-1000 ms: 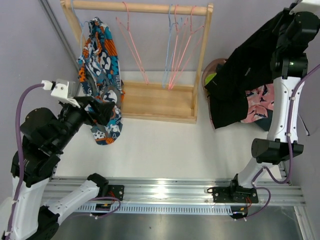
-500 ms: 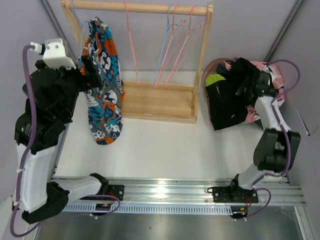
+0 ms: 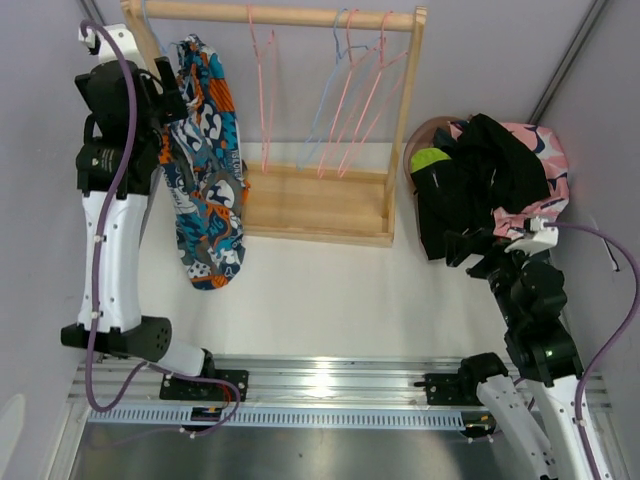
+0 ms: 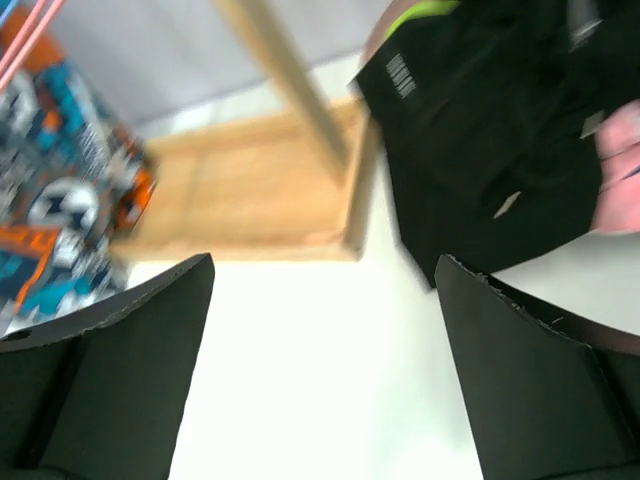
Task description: Remove the shorts from the hanger
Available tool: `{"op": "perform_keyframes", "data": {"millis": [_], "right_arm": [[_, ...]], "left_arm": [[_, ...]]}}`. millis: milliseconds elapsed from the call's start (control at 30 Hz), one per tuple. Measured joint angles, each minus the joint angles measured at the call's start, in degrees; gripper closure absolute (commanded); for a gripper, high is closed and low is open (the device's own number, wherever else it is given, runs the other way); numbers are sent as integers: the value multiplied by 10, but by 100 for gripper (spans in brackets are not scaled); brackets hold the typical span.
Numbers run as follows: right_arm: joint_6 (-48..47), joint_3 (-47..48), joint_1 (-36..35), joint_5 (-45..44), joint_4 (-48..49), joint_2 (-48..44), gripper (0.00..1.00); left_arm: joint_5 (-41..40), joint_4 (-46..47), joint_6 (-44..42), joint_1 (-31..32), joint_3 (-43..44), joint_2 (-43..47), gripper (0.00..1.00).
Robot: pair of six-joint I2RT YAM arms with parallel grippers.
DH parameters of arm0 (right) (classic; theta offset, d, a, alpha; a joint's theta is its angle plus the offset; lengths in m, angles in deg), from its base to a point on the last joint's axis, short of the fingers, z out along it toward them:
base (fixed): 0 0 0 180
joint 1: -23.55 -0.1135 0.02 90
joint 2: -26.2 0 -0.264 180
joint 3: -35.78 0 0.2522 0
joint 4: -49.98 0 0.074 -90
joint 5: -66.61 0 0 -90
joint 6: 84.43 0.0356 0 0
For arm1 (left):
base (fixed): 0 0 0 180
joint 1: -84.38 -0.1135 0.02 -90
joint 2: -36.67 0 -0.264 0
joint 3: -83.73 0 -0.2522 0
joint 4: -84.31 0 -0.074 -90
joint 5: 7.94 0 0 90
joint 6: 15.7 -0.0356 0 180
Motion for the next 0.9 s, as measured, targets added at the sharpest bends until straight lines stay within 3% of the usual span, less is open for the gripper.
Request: {"op": "perform_keyframes", "data": {"millis": [200,500,567,600,700,733,767,900], "right_arm": [[19,-3,-75,19,-33,12,0],[33,-2,-114,12,-43,33,1],[33,-2,-117,10,-44,29,1],[33,-2,-118,8,-47,29,1],[33,-2,-119,3,-56,27,1],[33,-2,-119,0,-61,24,1],[33,-2,-120,-1,-63,21,1],[33,-2,-120,-3,-68,8,2]], "left_arm": [[64,33,13,-65,-17,-47,4],[155,49,40,-117,8,-133,14],[172,48,45,-118,16,-152,23],[180,48,47,-118,18,-158,40],[202,46,54,-118,26,-170,69],[208,46,56,-118,34,-175,91],[216,43,59,-118,43,-180,98],[243,39,53,-108,56,-184,100]]}}
